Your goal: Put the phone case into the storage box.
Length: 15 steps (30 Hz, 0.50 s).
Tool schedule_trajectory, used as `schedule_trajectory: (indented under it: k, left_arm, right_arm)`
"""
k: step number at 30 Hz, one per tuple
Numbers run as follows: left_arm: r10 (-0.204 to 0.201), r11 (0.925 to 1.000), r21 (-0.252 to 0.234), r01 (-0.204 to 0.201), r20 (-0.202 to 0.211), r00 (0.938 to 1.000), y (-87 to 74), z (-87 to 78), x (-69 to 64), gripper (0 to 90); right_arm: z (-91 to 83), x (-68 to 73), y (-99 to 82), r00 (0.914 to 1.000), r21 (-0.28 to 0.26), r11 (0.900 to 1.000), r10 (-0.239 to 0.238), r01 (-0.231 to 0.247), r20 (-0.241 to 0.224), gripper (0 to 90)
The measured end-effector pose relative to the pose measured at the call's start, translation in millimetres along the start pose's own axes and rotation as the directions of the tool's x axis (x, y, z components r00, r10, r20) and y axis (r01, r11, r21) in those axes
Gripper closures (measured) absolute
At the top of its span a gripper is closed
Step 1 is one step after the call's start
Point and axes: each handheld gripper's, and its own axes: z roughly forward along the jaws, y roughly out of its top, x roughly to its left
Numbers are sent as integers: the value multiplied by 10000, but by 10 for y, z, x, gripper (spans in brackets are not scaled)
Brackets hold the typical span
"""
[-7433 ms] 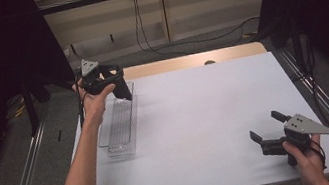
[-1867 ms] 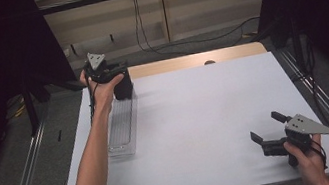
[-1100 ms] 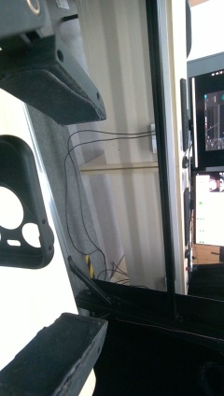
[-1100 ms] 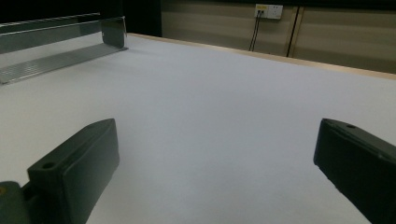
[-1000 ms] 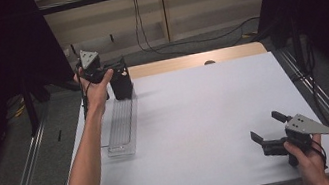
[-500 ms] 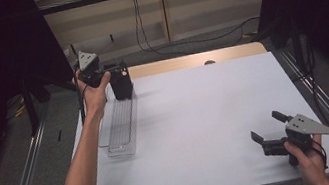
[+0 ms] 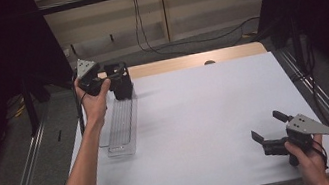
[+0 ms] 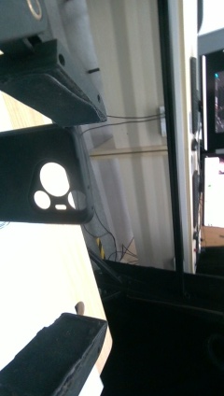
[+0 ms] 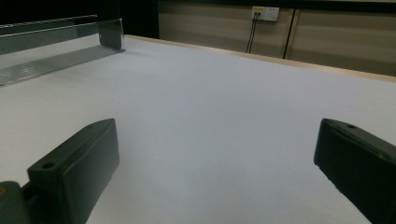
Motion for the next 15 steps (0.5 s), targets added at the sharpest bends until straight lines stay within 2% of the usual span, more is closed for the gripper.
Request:
schedule_trajectory:
  k: [1, 4, 5, 6, 8, 10, 13, 15]
  left_arm:
    - [-21, 10000, -84, 23, 176, 9998, -4, -22, 2, 20]
    - [4, 9999, -120, -2, 157, 9999, -27, -76, -12, 18]
    - [164, 9998, -59, -164, 15, 9999, -30, -105, -23, 18]
    - [155, 9996, -256, -154, 64, 9999, -28, -124, -34, 18]
    - [5, 9995, -305, 1, 192, 9998, -11, -166, -46, 18]
    - [16, 9996, -282, -7, 300, 9995, -14, -198, -55, 17]
    - [120, 9997, -231, -115, 233, 9997, -43, -233, -73, 10]
    - [30, 9997, -235, -21, 383, 9993, -66, -243, -81, 11]
  right_arm:
    - [0, -3, 0, 10000, -13, 10000, -16, 16, -1, 0]
    - [-3, -6, -2, 10000, -23, 10000, -3, 3, 7, 0]
    - [-5, -8, -4, 10000, -39, 10000, -27, 27, 19, 0]
    - [-9, -12, -5, 10000, -18, 10000, -2, 2, -13, 0]
    - [-7, -20, -11, 10000, -34, 10000, 47, -47, 37, 0]
    - [-10, -29, -11, 10000, -40, 10000, 13, -13, 8, 0]
    - [-13, -29, -10, 10000, -75, 10000, -6, 6, 1, 0]
    - [-13, -28, -10, 10000, -76, 10000, 62, -62, 27, 0]
